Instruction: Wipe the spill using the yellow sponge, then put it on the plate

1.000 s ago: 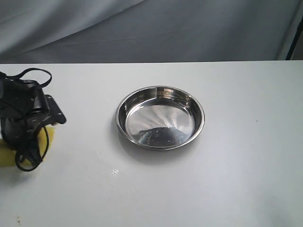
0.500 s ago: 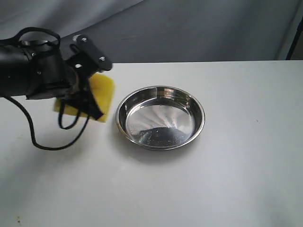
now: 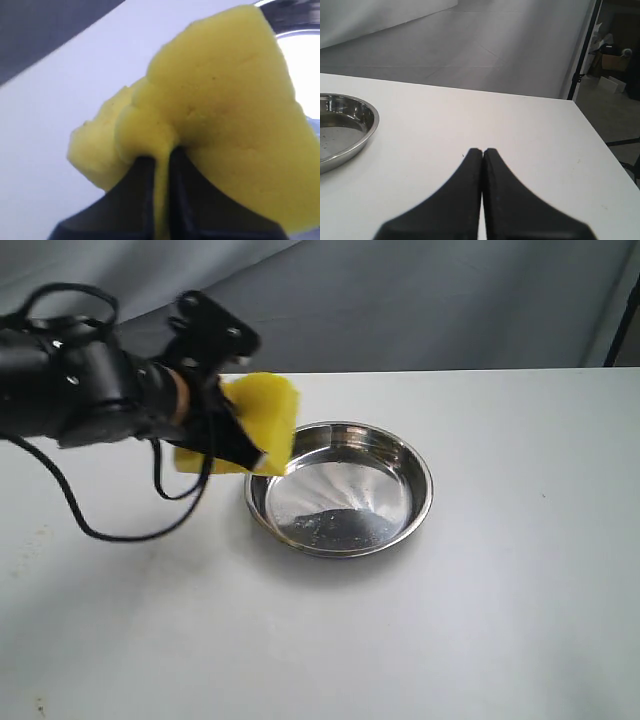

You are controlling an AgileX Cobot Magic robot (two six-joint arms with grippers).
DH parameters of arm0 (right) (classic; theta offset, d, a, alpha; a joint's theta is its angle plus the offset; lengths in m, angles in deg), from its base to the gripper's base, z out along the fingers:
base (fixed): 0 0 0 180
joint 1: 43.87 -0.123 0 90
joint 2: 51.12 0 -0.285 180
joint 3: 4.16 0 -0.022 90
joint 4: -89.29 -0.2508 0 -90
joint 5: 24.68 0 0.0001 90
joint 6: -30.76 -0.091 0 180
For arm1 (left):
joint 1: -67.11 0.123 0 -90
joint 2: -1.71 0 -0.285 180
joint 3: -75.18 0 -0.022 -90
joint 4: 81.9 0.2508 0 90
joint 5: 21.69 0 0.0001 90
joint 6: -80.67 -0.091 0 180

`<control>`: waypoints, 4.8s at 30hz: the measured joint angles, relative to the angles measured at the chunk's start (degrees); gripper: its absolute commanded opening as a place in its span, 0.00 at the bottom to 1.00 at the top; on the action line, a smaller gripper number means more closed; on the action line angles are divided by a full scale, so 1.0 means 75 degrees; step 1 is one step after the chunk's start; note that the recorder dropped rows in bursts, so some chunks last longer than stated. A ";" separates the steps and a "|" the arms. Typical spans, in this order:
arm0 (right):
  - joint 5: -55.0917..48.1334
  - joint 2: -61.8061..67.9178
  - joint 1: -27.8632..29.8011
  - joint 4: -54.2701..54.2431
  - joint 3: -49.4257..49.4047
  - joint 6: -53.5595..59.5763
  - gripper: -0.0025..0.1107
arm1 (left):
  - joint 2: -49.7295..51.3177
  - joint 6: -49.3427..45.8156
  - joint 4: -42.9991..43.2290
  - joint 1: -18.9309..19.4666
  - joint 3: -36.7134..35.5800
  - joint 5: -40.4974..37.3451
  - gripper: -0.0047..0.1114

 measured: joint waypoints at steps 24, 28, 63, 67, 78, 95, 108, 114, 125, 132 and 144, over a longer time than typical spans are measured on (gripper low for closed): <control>0.0000 0.0000 0.0000 0.0000 0.0000 0.0000 0.02 | 0.0185 -0.7983 -1.0003 0.6209 -0.1703 -0.1388 0.04; 0.0000 0.0000 0.0000 0.0000 0.0000 0.0000 0.02 | 0.0418 -0.8943 -1.0934 0.6149 -0.1741 -0.1408 0.04; 0.0000 0.0000 0.0000 0.0000 0.0000 0.0000 0.02 | 0.2149 -1.6254 -1.7007 0.6807 -0.1853 -0.3789 0.04; 0.0000 0.0000 0.0000 0.0000 0.0000 0.0000 0.02 | 0.2149 -1.6254 -1.7007 0.6807 -0.1886 -0.3774 0.04; 0.0000 0.0000 0.0000 0.0000 0.0000 0.0000 0.02 | 0.2860 -1.7037 -1.8571 0.5843 -0.1921 -0.4285 0.04; 0.0000 0.0000 0.0000 0.0000 0.0000 0.0000 0.02 | 0.2821 -1.7246 -1.8420 0.5820 -0.1097 -0.6394 0.04; 0.0000 0.0000 0.0000 0.0000 0.0000 0.0000 0.02 | 0.1591 -1.8987 -1.8736 0.1708 -0.0722 -0.3044 0.04; 0.0000 0.0000 0.0000 0.0000 0.0000 0.0000 0.02 | 0.1591 -1.9177 -1.8773 0.0695 0.0092 -0.0792 0.05; 0.0000 0.0000 0.0000 0.0000 0.0000 0.0000 0.02 | 0.1591 -1.9087 -1.8785 0.0525 0.0766 0.0488 0.05; 0.0000 0.0000 0.0000 0.0000 0.0000 0.0000 0.02 | 0.1803 -1.8911 -1.8813 0.0525 0.0782 0.0267 0.32; 0.0000 0.0000 0.0000 0.0000 0.0000 0.0000 0.02 | 0.2099 -1.8892 -1.8845 0.0525 0.0796 0.0166 0.80</control>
